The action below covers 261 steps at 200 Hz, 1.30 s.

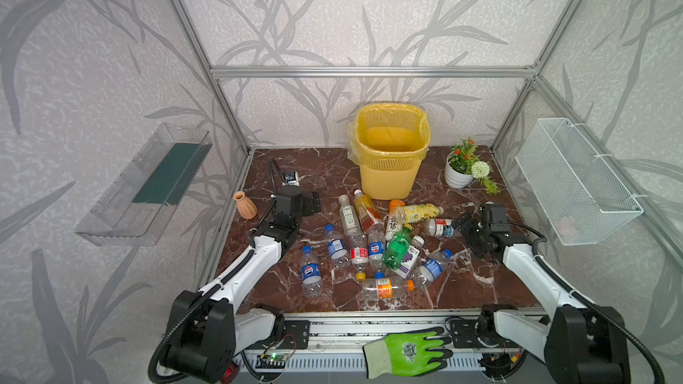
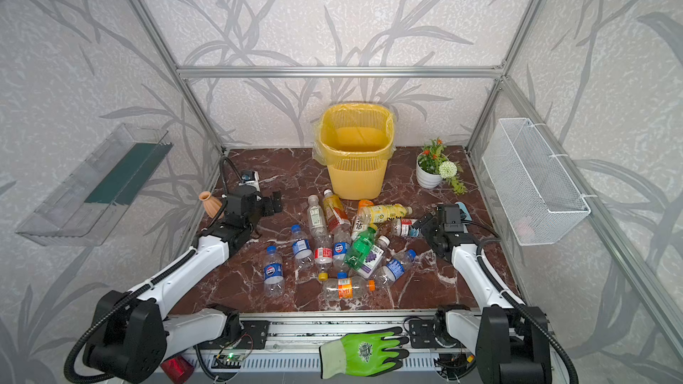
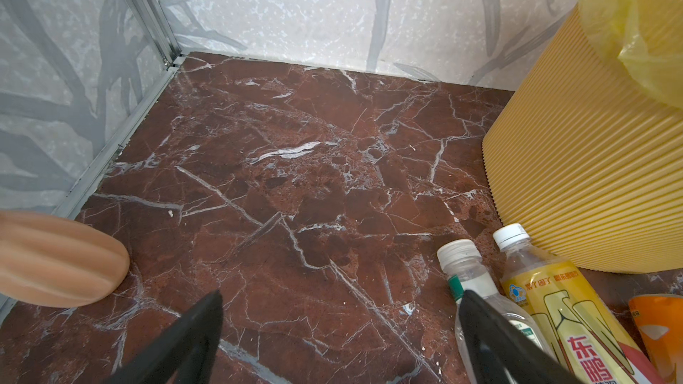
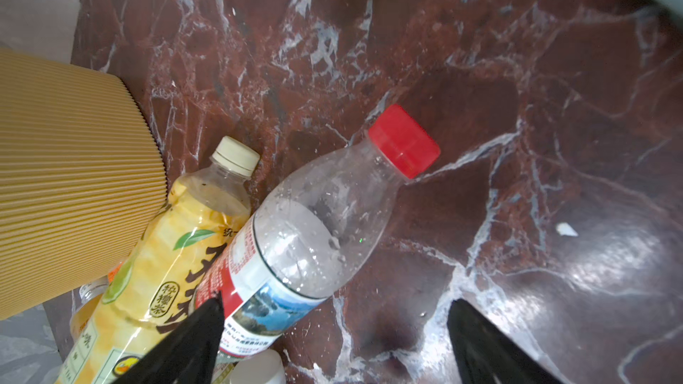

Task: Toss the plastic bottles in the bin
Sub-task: 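Lower the right gripper onto the clear red-capped bottle and close, then lift the red-capped bottle with the right gripper and drop it into the yellow bin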

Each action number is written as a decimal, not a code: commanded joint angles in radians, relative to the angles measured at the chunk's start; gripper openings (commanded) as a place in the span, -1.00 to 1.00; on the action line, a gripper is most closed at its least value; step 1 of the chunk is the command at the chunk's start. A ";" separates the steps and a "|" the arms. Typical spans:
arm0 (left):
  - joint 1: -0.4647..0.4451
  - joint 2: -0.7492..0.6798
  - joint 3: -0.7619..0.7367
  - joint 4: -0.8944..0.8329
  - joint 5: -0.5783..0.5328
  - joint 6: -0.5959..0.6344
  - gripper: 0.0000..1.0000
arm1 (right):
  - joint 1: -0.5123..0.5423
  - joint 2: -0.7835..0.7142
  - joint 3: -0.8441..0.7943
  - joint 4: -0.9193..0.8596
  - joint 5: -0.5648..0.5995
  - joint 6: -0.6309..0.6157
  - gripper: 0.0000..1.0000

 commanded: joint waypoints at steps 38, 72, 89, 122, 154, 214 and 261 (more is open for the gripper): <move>-0.012 -0.003 -0.023 -0.010 -0.021 0.004 0.98 | 0.021 0.101 0.023 0.082 -0.007 0.048 0.93; -0.013 0.009 -0.023 -0.007 -0.008 0.005 0.98 | 0.032 0.157 0.028 0.108 -0.003 0.059 0.93; -0.014 0.009 -0.023 -0.010 -0.005 0.007 0.98 | 0.035 0.182 0.031 0.123 0.006 0.064 0.93; -0.014 0.004 -0.023 -0.020 -0.010 0.007 0.98 | 0.040 0.218 0.038 0.132 0.035 0.055 0.88; -0.015 -0.002 -0.024 -0.031 -0.013 0.004 0.98 | 0.040 0.237 0.036 0.150 0.066 0.055 0.81; -0.015 -0.013 -0.023 -0.044 -0.018 0.003 0.98 | 0.041 0.257 0.037 0.178 0.089 0.036 0.34; -0.015 -0.021 -0.023 -0.057 -0.026 -0.002 0.98 | 0.040 0.227 0.029 0.249 0.089 0.011 0.06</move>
